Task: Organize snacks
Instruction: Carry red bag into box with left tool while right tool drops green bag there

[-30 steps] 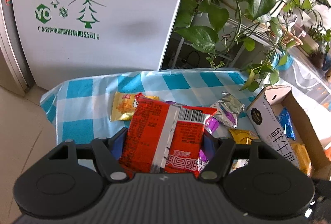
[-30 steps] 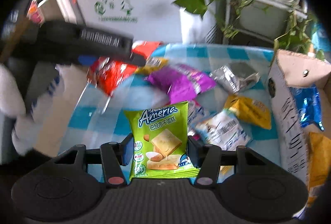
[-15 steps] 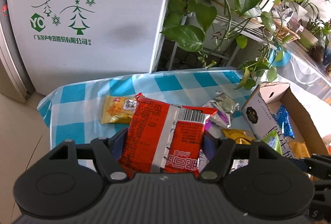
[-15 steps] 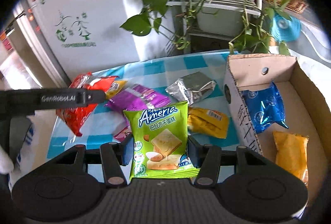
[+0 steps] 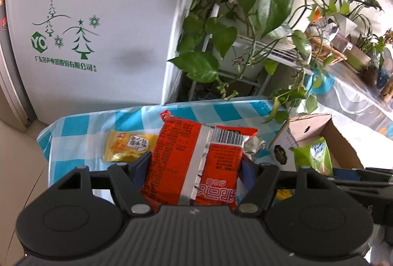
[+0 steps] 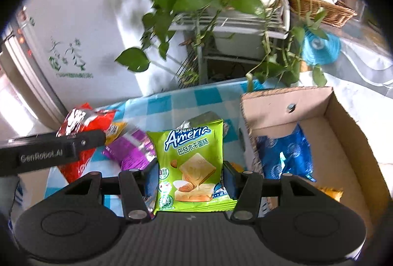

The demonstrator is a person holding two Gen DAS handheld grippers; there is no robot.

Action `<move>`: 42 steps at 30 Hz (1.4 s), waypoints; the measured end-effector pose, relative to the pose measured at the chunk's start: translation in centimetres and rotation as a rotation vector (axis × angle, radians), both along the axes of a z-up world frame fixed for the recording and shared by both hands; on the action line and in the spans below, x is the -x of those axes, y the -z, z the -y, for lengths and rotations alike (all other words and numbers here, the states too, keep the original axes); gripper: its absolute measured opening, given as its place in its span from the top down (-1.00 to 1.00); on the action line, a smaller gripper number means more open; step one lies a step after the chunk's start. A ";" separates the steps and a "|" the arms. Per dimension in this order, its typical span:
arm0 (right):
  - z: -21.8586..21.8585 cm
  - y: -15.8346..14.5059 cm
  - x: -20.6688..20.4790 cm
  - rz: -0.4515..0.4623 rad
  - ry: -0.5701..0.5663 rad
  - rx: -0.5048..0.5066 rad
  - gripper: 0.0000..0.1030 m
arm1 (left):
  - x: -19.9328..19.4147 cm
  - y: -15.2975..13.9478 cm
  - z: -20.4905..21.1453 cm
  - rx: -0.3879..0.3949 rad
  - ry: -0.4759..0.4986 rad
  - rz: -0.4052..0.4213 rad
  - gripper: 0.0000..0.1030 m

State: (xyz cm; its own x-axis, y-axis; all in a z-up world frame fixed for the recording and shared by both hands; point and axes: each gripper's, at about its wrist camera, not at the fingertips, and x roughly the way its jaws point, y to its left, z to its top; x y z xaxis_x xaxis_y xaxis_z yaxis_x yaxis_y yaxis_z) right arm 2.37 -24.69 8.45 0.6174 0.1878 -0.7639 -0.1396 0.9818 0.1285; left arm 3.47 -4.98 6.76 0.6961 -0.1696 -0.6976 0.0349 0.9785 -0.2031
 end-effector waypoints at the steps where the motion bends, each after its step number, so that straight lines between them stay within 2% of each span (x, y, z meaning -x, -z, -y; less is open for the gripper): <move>1: 0.3 -0.2 0.1 0.005 0.005 -0.008 -0.15 | 0.1 -0.1 0.2 0.000 0.004 0.005 -0.38; 10: 2.6 -1.0 0.1 0.029 0.048 -0.049 -0.15 | 0.4 -0.1 1.8 -0.014 0.041 0.025 -0.38; 17: 6.4 -2.0 0.2 0.062 0.137 -0.089 -0.15 | 0.4 0.6 3.9 0.088 0.015 -0.027 -0.38; 27: 13.6 -3.5 0.6 0.121 0.327 -0.161 -0.15 | 0.2 -0.7 11.2 0.229 0.115 0.009 -0.38; 39: 16.3 -3.2 1.3 0.114 0.425 -0.173 -0.15 | 0.6 0.4 18.6 0.276 0.234 -0.034 -0.37; 42: 16.8 -3.0 1.4 0.102 0.447 -0.187 -0.17 | 0.7 0.7 19.3 0.290 0.261 -0.043 -0.45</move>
State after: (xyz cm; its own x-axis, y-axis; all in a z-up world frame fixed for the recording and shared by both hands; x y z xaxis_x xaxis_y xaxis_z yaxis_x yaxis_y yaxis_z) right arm 1.00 -41.47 11.42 0.7386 0.0158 -0.6740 0.2691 0.9097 0.3162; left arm 2.73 -24.31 6.08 0.5744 -0.5320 -0.6221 0.2608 0.8394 -0.4770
